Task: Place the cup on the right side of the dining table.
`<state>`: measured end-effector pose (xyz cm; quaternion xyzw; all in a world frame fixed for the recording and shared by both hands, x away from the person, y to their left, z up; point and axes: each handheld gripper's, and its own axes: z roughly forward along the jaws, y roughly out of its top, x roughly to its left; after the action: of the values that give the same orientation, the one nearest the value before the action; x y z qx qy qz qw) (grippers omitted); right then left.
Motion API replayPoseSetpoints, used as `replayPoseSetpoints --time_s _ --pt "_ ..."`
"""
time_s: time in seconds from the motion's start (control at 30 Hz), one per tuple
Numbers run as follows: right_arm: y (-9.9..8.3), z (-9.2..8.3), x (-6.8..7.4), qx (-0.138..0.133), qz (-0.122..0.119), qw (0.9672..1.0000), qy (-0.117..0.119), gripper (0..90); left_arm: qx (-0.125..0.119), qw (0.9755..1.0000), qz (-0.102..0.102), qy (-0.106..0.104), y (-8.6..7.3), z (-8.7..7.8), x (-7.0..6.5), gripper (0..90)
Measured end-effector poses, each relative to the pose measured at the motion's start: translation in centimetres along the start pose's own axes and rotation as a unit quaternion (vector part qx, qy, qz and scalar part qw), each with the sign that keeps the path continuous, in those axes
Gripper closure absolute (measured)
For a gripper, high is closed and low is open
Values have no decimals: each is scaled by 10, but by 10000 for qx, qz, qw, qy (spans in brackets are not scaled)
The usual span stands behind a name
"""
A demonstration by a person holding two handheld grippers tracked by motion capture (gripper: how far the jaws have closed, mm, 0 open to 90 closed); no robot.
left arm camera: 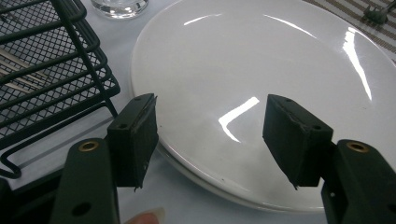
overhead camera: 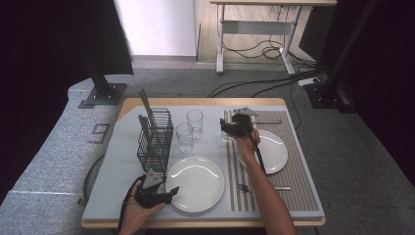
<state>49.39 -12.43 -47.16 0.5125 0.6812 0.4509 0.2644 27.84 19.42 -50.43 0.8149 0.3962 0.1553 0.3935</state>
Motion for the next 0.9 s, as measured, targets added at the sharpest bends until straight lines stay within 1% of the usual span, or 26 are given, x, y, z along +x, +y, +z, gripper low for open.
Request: replayPoseSetpoints --time_s 0.33,0.47,0.7,0.9 --pt "5 7 -2 -3 -73 9999 -119 288 -22 10000 -4 9 0 -1 1 355" --pt "5 9 -4 -14 -41 9999 -139 288 -25 10000 -16 10 0 -2 2 355" --pt "1 18 -14 74 31 9996 -286 287 -29 10000 -20 19 0 -2 3 355" --pt "-1 22 -18 14 83 9994 -333 287 -28 10000 -23 23 0 -2 3 355"
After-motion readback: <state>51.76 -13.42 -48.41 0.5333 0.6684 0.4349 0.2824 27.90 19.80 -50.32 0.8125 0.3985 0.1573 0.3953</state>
